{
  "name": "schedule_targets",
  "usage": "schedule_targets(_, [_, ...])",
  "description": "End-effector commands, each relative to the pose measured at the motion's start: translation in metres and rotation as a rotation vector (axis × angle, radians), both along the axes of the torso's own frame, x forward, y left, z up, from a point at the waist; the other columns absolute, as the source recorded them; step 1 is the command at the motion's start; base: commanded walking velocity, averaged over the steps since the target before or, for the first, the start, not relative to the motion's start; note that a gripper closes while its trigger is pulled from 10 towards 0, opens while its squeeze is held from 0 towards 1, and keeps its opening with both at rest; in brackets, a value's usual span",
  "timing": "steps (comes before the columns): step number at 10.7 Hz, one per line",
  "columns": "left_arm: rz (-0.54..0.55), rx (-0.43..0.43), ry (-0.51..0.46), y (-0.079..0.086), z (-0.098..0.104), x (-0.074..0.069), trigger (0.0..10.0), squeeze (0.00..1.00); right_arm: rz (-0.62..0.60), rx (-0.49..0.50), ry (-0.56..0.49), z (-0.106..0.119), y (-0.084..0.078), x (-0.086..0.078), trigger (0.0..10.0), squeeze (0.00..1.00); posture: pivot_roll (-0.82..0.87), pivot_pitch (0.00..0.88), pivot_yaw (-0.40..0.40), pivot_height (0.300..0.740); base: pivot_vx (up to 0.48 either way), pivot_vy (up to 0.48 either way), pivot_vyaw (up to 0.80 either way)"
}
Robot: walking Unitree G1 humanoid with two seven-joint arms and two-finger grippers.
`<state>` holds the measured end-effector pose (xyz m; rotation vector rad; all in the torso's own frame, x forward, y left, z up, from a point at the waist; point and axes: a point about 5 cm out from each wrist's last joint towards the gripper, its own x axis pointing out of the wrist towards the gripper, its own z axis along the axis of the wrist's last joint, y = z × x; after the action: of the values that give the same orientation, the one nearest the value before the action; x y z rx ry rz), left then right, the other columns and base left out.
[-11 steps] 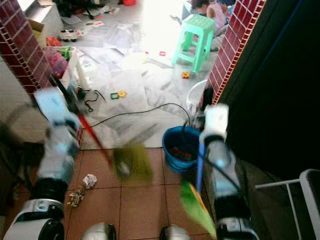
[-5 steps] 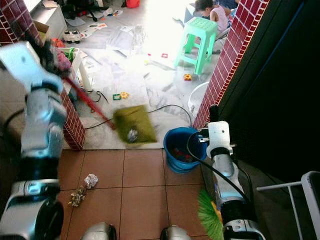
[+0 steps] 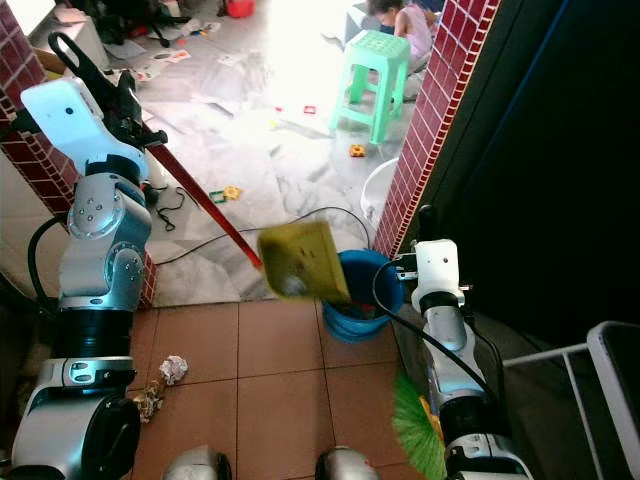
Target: Sweep floor
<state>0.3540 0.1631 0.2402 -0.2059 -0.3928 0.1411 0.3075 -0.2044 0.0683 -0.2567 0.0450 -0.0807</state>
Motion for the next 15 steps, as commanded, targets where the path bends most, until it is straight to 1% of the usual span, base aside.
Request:
schedule_targets(1, [-0.021,0.007,-0.136,-0.005,0.034,-0.003,10.0,0.00,-0.006,-0.010,0.004,-0.002,-0.002,0.000,10.0,0.00,-0.07,0.000,0.006,0.740,0.326,0.000,0.00])
schedule_targets(6, [-0.051,0.003,-0.132,-0.013,0.030,-0.005,10.0,0.00,0.007,-0.012,-0.003,-0.001,0.001,0.002,10.0,0.00,-0.08,0.000,0.001,0.740,0.421,0.000,0.00])
schedule_targets(11, [-0.074,0.008,-0.127,-0.018,0.028,-0.005,10.0,0.00,0.011,-0.014,-0.004,0.000,0.001,0.004,10.0,0.00,-0.08,0.000,0.001,0.740,0.379,-0.285,0.00])
schedule_targets(13, [-0.085,-0.005,-0.132,-0.019,0.028,-0.006,10.0,0.00,0.013,-0.015,-0.005,0.001,0.001,0.005,10.0,0.00,-0.08,0.000,-0.001,0.740,0.000,0.000,0.00])
schedule_targets(15, [-0.086,0.004,-0.126,-0.019,0.027,-0.007,10.0,0.00,0.017,-0.018,-0.006,0.001,0.001,0.007,10.0,0.00,-0.07,0.000,-0.003,0.740,0.000,0.000,0.00])
